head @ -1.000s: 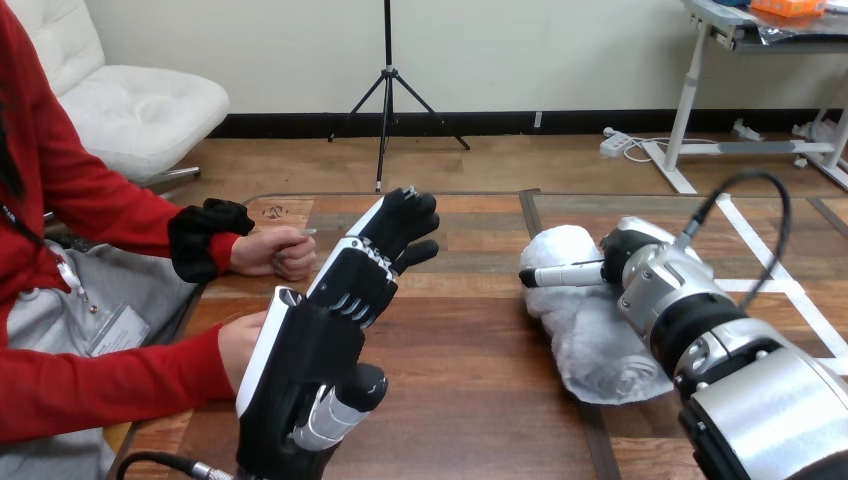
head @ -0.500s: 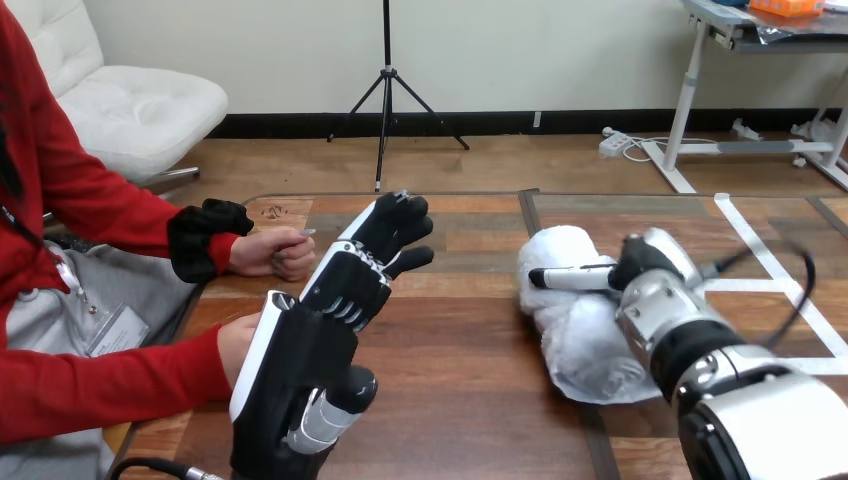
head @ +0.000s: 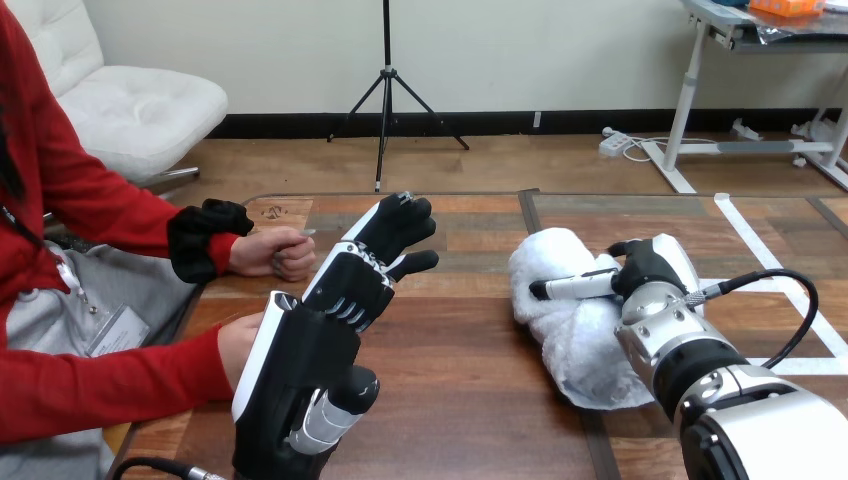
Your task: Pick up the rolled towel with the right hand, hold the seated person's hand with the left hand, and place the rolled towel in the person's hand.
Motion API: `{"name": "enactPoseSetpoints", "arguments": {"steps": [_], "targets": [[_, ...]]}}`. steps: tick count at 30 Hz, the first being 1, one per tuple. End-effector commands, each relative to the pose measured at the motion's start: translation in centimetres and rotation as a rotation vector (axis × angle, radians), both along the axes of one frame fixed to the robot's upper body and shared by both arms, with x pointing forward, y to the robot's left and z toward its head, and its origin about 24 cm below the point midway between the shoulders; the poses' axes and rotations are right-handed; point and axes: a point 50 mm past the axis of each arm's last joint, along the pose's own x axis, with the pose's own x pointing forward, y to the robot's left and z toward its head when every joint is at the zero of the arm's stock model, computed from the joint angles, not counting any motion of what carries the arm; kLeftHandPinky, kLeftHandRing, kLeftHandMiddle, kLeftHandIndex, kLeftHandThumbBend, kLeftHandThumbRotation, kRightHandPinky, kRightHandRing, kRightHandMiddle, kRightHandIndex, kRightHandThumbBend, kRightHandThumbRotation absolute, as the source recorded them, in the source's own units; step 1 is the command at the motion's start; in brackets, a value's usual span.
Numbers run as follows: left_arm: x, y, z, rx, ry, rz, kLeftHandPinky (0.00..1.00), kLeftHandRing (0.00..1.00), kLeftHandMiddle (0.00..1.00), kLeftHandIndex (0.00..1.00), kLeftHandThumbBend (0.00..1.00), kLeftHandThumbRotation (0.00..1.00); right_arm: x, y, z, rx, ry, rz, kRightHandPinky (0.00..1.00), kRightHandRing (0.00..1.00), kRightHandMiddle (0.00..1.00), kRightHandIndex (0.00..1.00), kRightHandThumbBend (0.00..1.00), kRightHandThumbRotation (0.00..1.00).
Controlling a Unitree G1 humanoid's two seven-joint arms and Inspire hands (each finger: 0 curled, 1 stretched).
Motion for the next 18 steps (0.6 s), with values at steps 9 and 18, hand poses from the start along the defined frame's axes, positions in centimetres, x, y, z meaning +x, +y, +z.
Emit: {"name": "enactPoseSetpoints", "arguments": {"steps": [9,18], "targets": [[0.77,-0.49,0.89,-0.013,-0.06,0.003,0.77,0.86,0.88,0.88,1.0,0.84,0.45,-0.77,0.84,-0.026,-0.073,0.005,0.33,0.4,0.46,0.59,0.93,0.0],[0.79,-0.59,0.75,-0.003,-0.057,0.008,0.76,0.86,0.88,0.88,1.0,0.85,0.7,-1.09,1.34,0.126,-0.177,-0.087,0.28,0.38,0.47,0.53,0.89,0.0]]}}
